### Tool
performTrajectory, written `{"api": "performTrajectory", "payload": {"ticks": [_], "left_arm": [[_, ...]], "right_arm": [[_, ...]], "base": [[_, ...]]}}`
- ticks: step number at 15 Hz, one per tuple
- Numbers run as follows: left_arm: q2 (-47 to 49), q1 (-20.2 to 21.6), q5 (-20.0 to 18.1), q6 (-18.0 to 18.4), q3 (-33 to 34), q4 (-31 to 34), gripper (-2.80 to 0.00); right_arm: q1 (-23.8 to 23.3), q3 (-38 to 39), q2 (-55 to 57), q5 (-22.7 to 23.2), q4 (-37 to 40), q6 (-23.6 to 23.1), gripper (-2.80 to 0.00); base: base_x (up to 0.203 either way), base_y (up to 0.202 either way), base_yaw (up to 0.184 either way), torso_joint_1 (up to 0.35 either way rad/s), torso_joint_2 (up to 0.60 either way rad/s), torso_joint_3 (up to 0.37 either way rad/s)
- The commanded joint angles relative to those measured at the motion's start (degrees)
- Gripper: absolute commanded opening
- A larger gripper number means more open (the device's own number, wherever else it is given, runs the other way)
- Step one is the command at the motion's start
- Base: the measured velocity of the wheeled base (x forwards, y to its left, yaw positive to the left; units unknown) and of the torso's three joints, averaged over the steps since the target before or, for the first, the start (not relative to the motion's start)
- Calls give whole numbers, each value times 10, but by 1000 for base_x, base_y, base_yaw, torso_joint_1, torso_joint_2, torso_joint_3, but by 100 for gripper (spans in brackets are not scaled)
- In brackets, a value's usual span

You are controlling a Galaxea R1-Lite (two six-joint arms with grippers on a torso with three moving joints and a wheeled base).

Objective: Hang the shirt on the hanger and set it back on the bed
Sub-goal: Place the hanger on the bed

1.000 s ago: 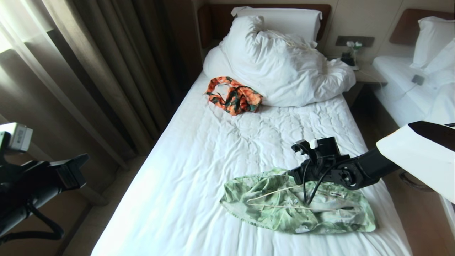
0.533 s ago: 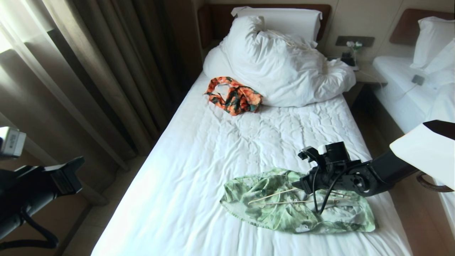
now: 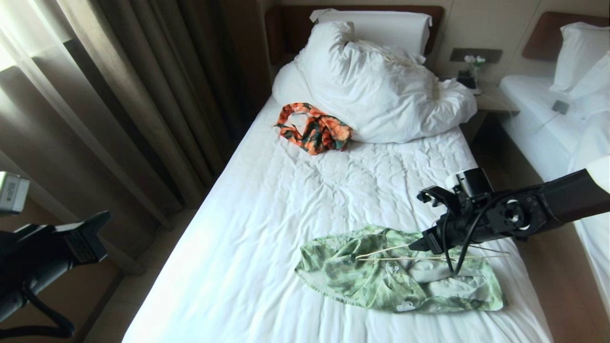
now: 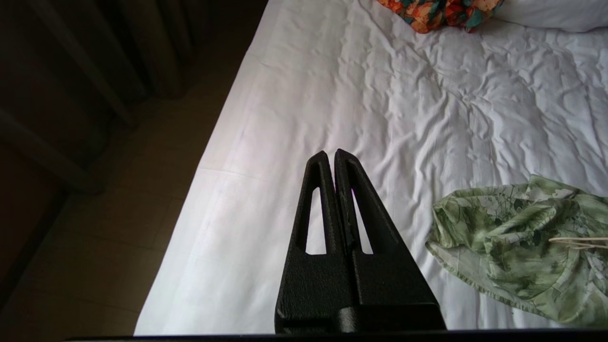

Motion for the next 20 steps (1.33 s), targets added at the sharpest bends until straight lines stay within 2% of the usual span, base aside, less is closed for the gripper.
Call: {"api": "performTrajectory", "payload": {"ticks": [1,3,7,11,13,15,16,20], "left_arm": [[1,0,0,0,1,-2,-280],[1,1,0,0,1,-2,-280],[4,1,0,0,1,-1,-280],[7,-8,-5,0,11,-2,-280],[6,-20,-8,0,17,-2,-280],[5,-31,-8,0,15,-2,-280],[5,-34,-8,0,13,-2,-280],[7,-35,-8,0,10,-2,-280]], "right_arm": [[-1,-46,-21,2,112,1,0],[0,-82,-21,9,187,3,0],[10,-183,12,17,405,3,0],[16,-276,54,32,537,-1,0],[16,-344,80,33,602,1,0],[18,-424,119,37,702,-3,0],[23,-446,142,38,731,-9,0],[49,-442,184,42,739,-11,0]], "base": [[0,0,0,0,0,0],[0,0,0,0,0,0],[0,0,0,0,0,0],[0,0,0,0,0,0],[0,0,0,0,0,0],[0,0,0,0,0,0],[0,0,0,0,0,0],[0,0,0,0,0,0]]}}
